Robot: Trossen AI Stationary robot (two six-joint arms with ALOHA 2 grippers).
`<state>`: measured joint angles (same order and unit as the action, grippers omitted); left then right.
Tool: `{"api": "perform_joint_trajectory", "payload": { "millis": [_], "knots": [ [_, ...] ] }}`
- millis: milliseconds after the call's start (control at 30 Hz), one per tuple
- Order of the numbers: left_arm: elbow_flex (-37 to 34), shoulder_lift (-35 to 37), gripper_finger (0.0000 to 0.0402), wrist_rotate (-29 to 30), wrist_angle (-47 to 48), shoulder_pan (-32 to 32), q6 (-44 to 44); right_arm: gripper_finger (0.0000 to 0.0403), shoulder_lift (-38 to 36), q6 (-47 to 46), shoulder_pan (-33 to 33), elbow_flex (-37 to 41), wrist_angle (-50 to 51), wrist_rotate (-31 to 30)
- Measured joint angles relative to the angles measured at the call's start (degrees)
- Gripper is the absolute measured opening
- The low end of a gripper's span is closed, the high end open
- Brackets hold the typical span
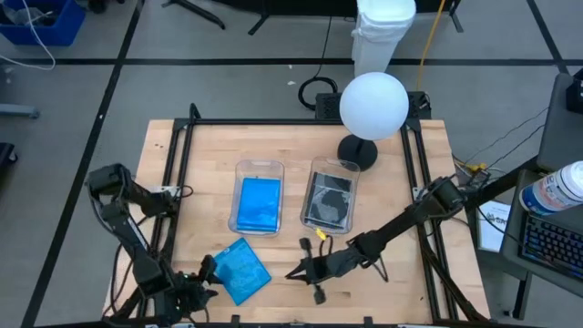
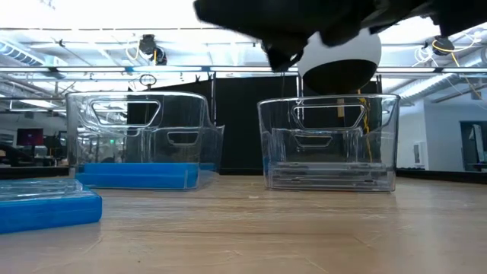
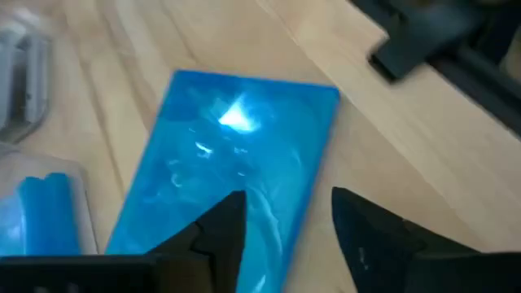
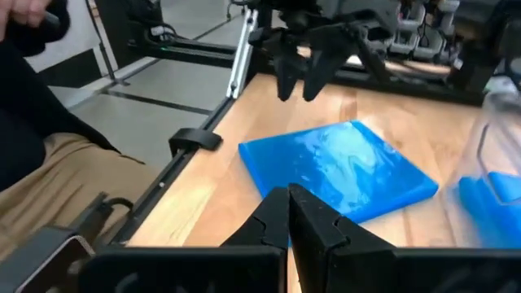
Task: Pick & place jewel cases by type
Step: Put the blue CD case into the left transparent bin
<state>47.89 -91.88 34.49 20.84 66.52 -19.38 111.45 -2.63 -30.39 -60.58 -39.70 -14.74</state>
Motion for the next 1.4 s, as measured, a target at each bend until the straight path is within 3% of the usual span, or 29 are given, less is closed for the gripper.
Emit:
{"api": "perform_joint_trajectory", "payload": {
  "millis": [267,600,767,900,1133,1400],
  "knots": [
    [1.93,-4.19,0.0230,-0.44,3.49,0.46,4.54,0.0000,3.48,-6.27,2.01,-3.68,6.95,-0.11],
    [1.93,-6.36,0.0232,-1.89,4.82,-3.51,8.24,0.0000,3.80,-14.92,4.79,-3.65,11.94,1.22],
    [2.17,-7.73,0.0232,-6.90,6.15,-5.86,10.21,0.0000,4.80,-17.02,5.88,-3.65,12.58,1.51],
    [2.15,-7.73,0.0232,-7.58,6.03,-6.36,10.25,0.0000,6.13,-19.12,6.57,-3.81,12.02,1.90],
    [2.04,-7.78,0.0232,-8.31,6.48,-6.26,8.13,0.0000,10.57,-21.32,7.62,-5.03,10.85,5.66],
    [1.97,-8.24,0.0232,-7.78,5.88,-6.18,7.05,0.0000,18.72,-20.42,9.46,-14.35,10.34,13.21]
  ]
}}
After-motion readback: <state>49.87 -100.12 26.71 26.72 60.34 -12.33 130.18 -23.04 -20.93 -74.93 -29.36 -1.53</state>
